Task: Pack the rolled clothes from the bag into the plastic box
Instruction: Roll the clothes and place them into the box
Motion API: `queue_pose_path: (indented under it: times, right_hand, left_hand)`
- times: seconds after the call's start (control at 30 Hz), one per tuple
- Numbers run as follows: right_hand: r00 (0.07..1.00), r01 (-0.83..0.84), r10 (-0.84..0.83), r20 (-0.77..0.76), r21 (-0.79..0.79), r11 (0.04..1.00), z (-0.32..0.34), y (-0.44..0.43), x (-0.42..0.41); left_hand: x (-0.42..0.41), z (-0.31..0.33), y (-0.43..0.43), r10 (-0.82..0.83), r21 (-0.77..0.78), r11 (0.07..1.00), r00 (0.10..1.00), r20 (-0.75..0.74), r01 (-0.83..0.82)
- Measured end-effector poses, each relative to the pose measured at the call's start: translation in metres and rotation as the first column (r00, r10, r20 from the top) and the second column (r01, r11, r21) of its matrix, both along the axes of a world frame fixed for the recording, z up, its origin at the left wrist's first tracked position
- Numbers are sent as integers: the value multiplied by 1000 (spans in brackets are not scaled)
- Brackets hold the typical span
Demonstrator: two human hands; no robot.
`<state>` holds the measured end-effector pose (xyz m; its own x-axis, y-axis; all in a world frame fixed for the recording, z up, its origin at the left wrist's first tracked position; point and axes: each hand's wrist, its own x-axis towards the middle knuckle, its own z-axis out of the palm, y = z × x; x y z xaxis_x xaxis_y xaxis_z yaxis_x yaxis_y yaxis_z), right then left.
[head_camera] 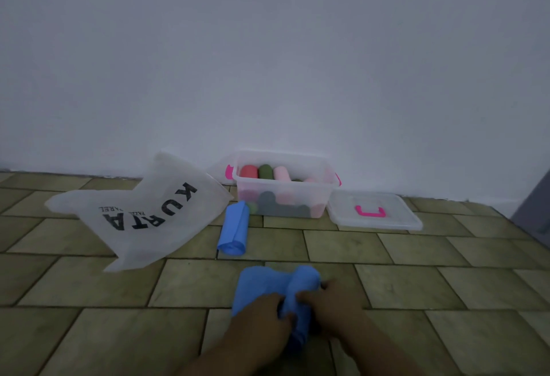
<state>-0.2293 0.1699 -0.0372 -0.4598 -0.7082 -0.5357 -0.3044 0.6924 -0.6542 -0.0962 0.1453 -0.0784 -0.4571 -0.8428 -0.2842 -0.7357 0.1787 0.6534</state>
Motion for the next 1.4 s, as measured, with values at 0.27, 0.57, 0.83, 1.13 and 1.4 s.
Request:
queue_pose_path:
  times: [0.27,0.57,0.83,1.13,1.4]
  right_hand:
    - [928,-337,261,-266,-297,893,26,-30,6]
    - [221,-855,410,-885,27,519,-26,-13,-17]
    - [574,-630,419,-703,-52,775,-60,14,-18]
    - [633,-451,427,-646,141,881,-49,-20,12]
    - [627,-442,318,-711,12,897,-39,14,7]
  left_hand:
    - [-9,51,-33,667,742,665,521,-533,-92]
    - [14,64,-67,529,432,848,558,-640,-308]
    - [6,12,-49,-185,-371,928,919,-350,45]
    - [-31,0,-108,-246,-205,908,860,447,366]
    - [-33,-14,-113,-331,-242,795,733,594,556]
